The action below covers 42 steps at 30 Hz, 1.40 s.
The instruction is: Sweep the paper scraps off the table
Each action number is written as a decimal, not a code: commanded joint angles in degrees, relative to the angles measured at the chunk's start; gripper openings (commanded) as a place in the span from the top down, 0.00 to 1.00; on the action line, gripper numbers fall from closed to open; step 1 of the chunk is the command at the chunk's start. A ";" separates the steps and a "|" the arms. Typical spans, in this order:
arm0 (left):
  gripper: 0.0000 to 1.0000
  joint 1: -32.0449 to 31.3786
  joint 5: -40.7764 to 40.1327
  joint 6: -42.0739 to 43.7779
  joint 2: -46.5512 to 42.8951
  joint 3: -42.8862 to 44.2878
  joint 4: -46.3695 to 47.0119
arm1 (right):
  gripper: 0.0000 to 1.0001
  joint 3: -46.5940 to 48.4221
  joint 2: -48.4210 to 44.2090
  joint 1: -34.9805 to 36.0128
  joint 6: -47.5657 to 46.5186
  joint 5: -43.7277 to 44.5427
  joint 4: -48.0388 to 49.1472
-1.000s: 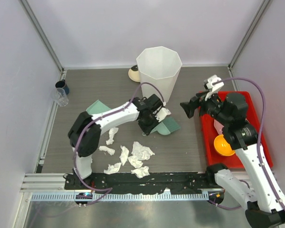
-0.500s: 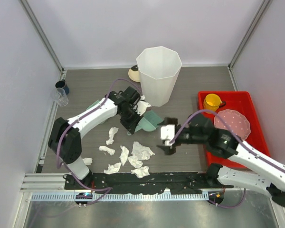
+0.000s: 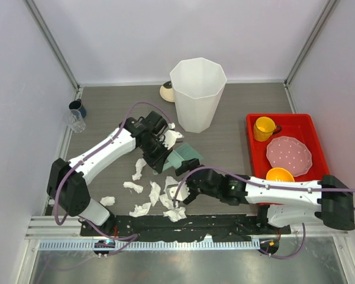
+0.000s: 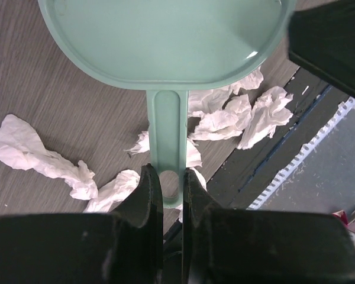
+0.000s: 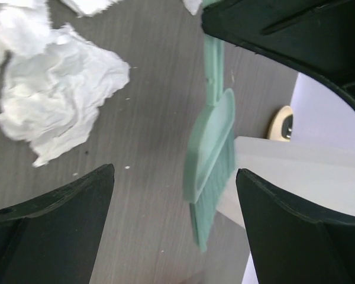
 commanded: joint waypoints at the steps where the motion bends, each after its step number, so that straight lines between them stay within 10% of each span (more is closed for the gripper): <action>1: 1.00 -0.06 3.10 1.31 -2.27 0.45 -1.48 | 0.10 1.04 4.41 -0.40 -4.22 6.92 14.77; 6: 1.00 -0.06 5.64 1.75 -2.36 -0.26 -1.65 | 0.11 2.35 9.95 -1.54 -4.31 10.18 15.76; 13: 1.00 0.03 8.20 2.28 -3.15 1.49 -3.41 | 0.99 3.04 11.81 -2.69 1.47 11.76 19.55; 15: 0.91 0.38 7.94 2.54 -3.50 2.98 -4.90 | 0.99 4.36 9.79 -3.30 6.20 10.54 16.92; 16: 0.55 1.51 8.46 2.54 -3.50 6.13 -5.77 | 0.99 5.42 8.91 -3.65 7.89 8.53 14.03; 17: 0.40 2.22 9.42 2.54 -3.50 8.59 -8.65 | 0.99 5.77 7.34 -3.91 9.38 7.38 12.96; 22: 0.06 7.31 10.49 3.43 -5.78 27.15 -12.21 | 0.99 6.57 2.14 -10.66 22.20 -6.92 10.13; 32: 0.04 18.22 16.54 7.19 -10.97 39.99 -4.64 | 0.99 11.66 -1.82 -30.61 58.90 -41.54 20.48; 42: 0.03 18.40 35.54 18.19 -10.98 32.53 -4.03 | 0.99 18.96 -0.33 -33.18 80.40 -58.54 44.12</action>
